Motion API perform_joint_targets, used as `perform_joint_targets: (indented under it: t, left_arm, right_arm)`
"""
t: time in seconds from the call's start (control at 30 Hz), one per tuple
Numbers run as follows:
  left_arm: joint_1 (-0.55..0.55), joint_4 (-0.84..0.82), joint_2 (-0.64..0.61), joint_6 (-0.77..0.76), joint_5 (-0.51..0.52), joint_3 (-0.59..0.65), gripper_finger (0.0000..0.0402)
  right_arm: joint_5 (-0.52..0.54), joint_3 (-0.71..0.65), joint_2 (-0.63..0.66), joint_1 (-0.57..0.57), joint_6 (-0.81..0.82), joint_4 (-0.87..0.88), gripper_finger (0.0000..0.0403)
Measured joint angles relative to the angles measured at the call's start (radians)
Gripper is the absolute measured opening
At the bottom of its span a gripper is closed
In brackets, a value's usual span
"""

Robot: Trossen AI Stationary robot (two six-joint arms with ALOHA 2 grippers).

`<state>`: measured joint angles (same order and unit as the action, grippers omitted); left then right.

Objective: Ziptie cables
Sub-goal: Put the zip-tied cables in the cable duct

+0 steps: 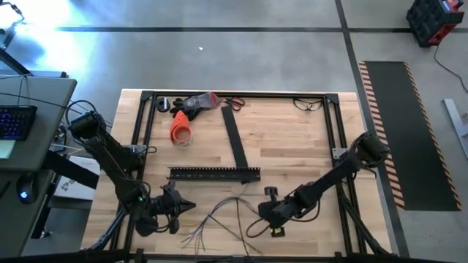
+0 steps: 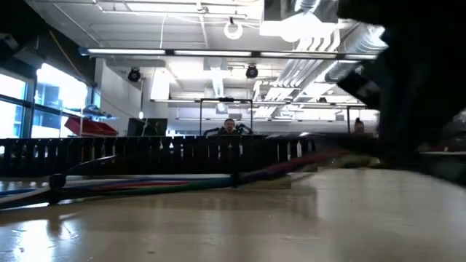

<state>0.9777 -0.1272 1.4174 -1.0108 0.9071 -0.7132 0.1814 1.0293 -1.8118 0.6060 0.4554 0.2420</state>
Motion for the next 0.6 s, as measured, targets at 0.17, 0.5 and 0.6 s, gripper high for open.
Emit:
perform_joint_targets:
  t: [0.17,0.5,0.6]
  left_arm:
    - [-0.045,0.004,0.000,0.032,-0.060,0.000,0.0000]
    - [-0.189,0.155,0.106,0.217,-0.097,0.000,0.0000]
    - [-0.264,0.187,0.171,0.252,-0.131,0.000,0.0000]
  right_arm:
    - [-0.001,0.084,0.002,-0.003,-0.059,0.035,0.0003]
    - [-0.082,0.085,-0.075,0.005,-0.071,0.020,0.0002]
    - [-0.089,0.086,-0.111,0.005,-0.067,0.008,0.0002]
